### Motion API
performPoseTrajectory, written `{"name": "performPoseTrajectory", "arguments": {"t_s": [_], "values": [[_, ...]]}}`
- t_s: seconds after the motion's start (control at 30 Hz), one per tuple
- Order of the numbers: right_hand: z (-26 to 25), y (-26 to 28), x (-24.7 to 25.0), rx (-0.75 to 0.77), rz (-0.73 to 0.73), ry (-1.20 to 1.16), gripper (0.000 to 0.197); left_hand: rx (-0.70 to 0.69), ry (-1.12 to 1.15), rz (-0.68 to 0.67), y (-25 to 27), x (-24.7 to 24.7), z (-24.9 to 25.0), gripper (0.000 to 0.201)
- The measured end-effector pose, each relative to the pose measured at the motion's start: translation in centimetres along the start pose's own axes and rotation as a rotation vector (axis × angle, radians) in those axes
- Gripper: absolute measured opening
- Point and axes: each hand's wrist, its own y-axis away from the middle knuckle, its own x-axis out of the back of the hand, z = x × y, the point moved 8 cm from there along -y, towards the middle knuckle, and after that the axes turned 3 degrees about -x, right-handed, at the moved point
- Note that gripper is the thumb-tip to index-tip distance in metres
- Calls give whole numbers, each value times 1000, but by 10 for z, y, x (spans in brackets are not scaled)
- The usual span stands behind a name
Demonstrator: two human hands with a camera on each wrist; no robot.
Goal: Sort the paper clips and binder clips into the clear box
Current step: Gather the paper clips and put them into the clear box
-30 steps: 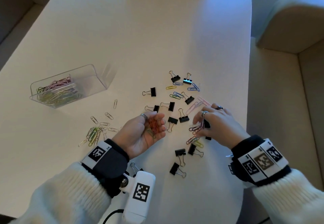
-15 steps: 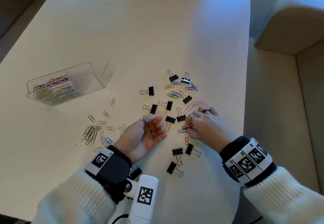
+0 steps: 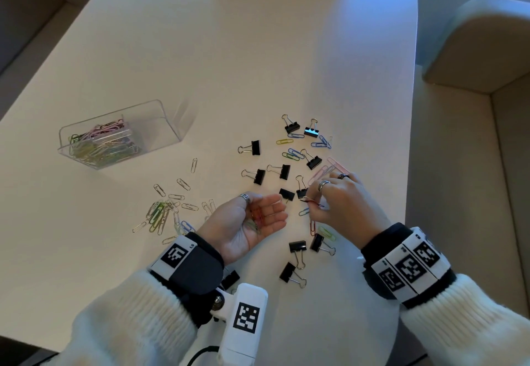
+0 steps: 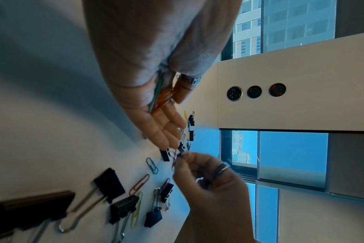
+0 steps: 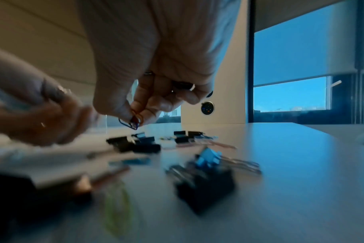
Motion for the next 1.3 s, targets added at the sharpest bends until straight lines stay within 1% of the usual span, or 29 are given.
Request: {"name": "performPoseTrajectory", "arguments": {"t_s": [0.03,0.07,0.13,0.2,0.23,0.3,0.33,0.37,0.4,0.47,0.5,0.57,0.67,0.83,0.93,1.03,1.2,1.3], "values": [[-7,1,8,18,53,-70,6,10,-4,-10,0,-3,-1,42],[-16,2,14,45,79,-134,6,21,-3,-28,1,-7,-2,42],[-36,4,20,116,86,-203,18,42,31,-76,2,-17,-4,48],[-44,4,22,144,67,-258,25,62,72,-131,4,-27,-5,43],[-41,3,25,123,71,-322,23,67,63,-146,4,-29,-4,40],[-23,0,34,52,131,-445,13,64,27,-138,3,-27,-2,39],[-12,-1,36,13,144,-442,9,60,21,-122,2,-24,0,40],[-2,-3,31,-24,95,-397,8,53,18,-105,3,-21,3,40],[6,-4,21,-47,-17,-331,12,43,12,-90,3,-18,5,39],[13,-2,-4,-36,-262,-169,25,20,4,-61,3,-10,9,38],[15,-1,-13,-19,-340,-98,31,14,5,-52,3,-7,10,39],[15,1,-22,2,-417,-8,38,4,4,-42,2,-1,12,44],[10,0,-26,37,-437,77,38,2,-3,-36,0,5,11,46],[1,-3,-28,64,-406,135,20,3,9,-28,-2,9,9,44],[1,-3,-30,54,-410,151,18,-1,9,-35,-2,9,11,46],[2,0,-31,61,-380,214,17,-23,1,-29,0,11,16,47],[3,5,-34,44,-349,290,29,-31,25,-16,2,22,21,44],[-3,4,-28,41,-356,291,30,-36,36,-25,5,28,25,46]]}}
